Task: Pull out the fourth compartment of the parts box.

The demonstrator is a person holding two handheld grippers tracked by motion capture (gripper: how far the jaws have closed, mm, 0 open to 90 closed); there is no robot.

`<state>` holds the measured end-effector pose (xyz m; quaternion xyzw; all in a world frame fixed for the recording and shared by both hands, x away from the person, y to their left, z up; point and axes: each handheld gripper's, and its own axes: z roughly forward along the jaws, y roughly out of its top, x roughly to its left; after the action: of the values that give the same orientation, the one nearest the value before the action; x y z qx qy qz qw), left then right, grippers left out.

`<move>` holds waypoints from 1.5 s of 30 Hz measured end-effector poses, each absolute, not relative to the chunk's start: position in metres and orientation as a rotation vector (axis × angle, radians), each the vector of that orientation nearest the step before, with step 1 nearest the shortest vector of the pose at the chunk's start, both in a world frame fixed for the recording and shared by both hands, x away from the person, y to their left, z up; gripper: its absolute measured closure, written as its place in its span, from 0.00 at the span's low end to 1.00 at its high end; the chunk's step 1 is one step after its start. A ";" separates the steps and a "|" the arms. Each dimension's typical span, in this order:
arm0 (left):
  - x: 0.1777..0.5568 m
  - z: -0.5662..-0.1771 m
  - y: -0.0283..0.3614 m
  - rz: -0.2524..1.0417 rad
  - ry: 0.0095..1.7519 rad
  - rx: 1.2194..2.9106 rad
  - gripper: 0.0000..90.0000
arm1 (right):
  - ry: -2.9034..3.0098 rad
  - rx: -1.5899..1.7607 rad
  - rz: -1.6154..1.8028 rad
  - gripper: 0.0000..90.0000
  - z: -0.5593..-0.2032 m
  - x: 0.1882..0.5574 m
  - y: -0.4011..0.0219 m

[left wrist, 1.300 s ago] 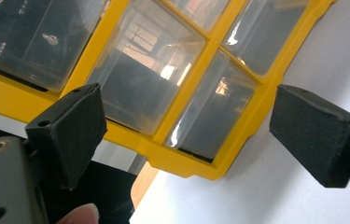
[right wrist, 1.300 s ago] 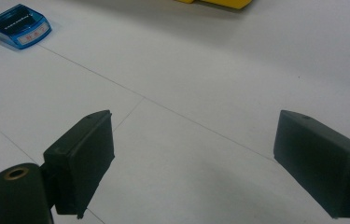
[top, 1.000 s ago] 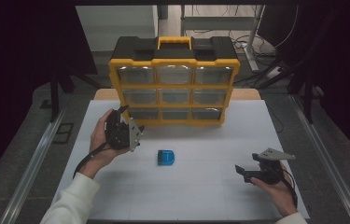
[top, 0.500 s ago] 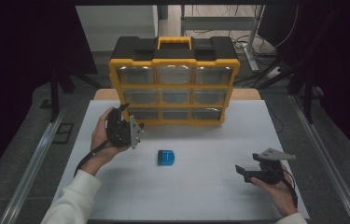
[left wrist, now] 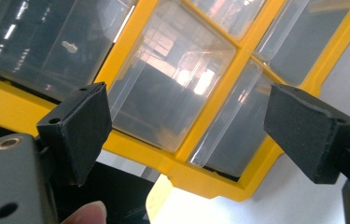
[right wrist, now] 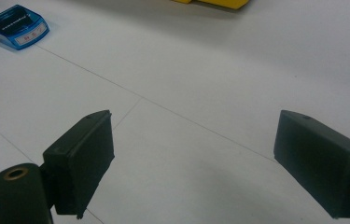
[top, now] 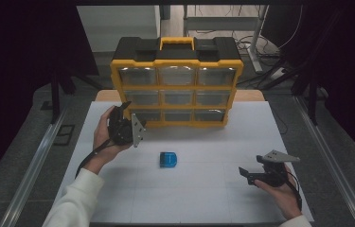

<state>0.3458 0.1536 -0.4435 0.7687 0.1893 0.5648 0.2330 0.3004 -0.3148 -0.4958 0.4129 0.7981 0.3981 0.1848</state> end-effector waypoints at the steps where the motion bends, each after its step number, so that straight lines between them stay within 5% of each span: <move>1: 0.346 -0.444 0.153 1.552 0.517 2.113 0.17 | 2.249 1.164 1.122 0.14 -0.496 0.300 -0.315; 45: 0.379 -0.442 0.142 1.597 0.471 2.124 0.16 | 2.256 1.179 1.121 0.14 -0.497 0.303 -0.315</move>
<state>0.3789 0.1419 -0.4416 0.7677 0.1704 0.5774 0.2195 0.3025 -0.3152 -0.4969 0.4171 0.7980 0.3964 0.1793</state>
